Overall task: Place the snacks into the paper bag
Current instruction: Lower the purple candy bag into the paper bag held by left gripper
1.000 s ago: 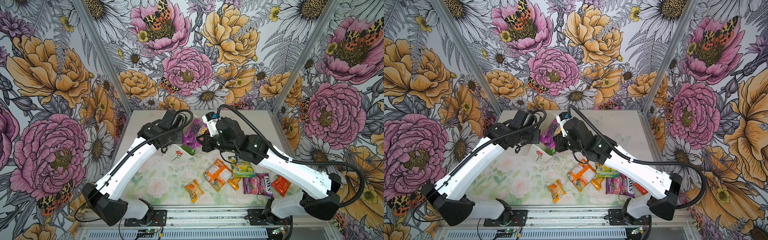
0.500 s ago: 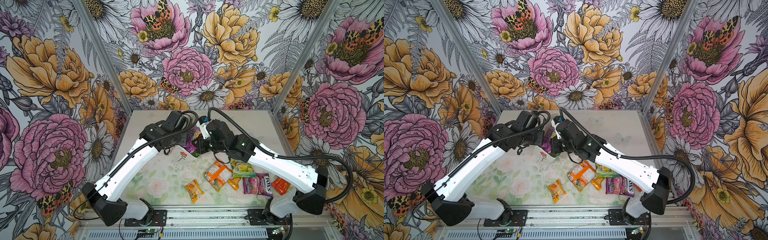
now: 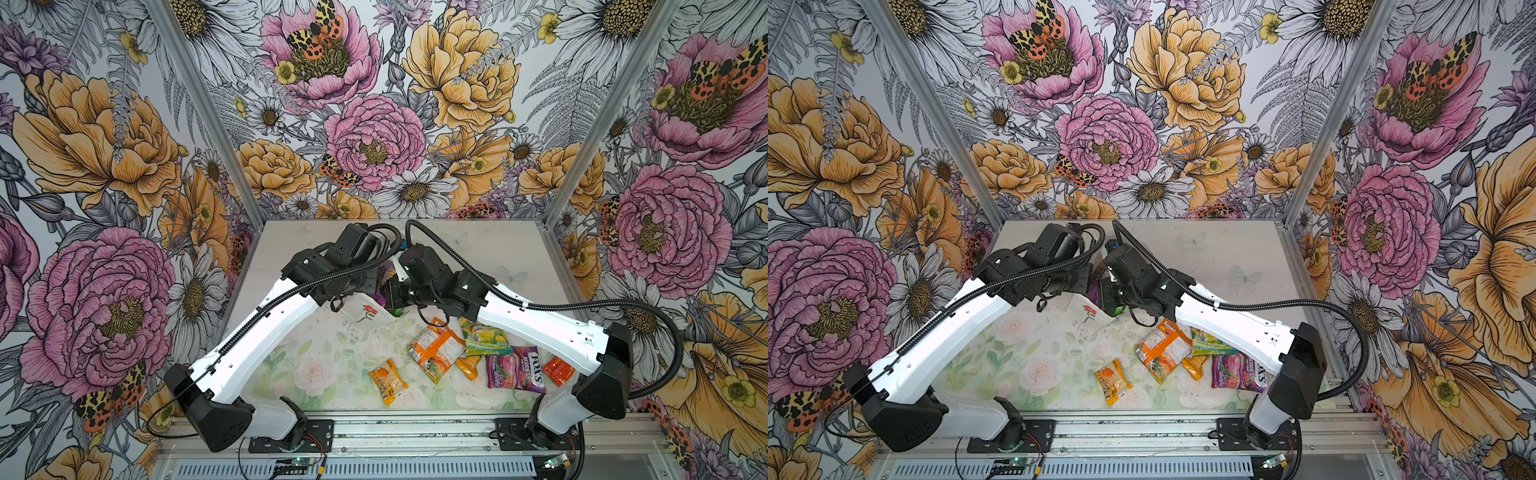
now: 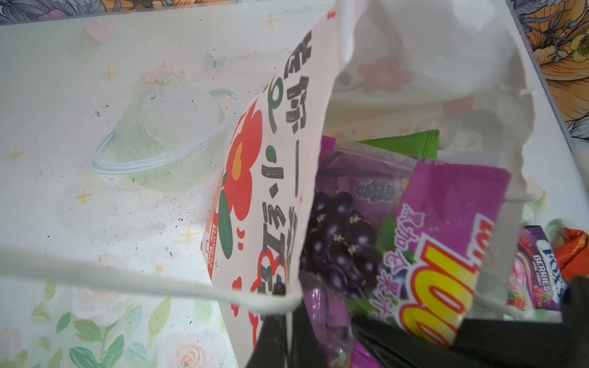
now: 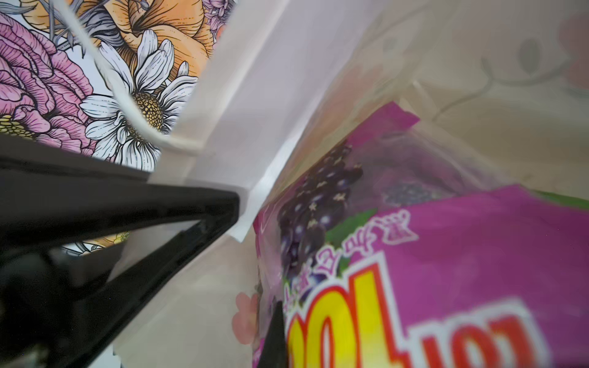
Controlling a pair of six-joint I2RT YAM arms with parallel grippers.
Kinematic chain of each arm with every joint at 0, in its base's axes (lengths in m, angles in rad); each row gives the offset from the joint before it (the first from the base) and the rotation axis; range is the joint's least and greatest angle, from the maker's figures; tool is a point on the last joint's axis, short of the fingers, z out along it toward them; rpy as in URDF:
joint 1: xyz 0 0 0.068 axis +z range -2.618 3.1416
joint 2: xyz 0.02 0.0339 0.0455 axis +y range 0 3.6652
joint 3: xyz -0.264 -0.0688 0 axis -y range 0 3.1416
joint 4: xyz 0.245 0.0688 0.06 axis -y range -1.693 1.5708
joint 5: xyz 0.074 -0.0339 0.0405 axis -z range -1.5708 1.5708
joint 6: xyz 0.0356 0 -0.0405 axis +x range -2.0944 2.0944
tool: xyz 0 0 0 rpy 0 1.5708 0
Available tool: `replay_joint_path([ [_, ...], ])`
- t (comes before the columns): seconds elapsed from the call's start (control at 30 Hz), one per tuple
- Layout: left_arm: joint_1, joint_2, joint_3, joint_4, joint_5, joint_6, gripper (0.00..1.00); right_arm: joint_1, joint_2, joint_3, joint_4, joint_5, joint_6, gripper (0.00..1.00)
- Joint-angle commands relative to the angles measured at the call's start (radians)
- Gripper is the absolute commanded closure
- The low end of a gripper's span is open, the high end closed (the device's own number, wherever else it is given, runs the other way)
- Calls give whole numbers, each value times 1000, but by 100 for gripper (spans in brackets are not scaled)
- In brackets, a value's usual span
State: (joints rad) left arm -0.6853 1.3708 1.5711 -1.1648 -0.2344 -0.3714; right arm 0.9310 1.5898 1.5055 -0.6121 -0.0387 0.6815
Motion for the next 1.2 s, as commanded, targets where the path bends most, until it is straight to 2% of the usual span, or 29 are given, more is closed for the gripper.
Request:
replay_joint_path([
  [0.0,-8,-22,21,23,18,-24,100,-12,9,11,152,5,16,100],
  [0.07,-8,-23,16,24,50,-27,100,-15,22,12,158,9,18,100],
  [0.57,-22,-1,8,25,58,-37,100,-31,133,12,169,20,71,100],
  [1.03,-22,27,6,28,60,-51,100,-53,121,-1,217,1,118,100],
  [1.17,-21,30,7,27,57,-56,100,-59,129,2,216,-15,119,79],
])
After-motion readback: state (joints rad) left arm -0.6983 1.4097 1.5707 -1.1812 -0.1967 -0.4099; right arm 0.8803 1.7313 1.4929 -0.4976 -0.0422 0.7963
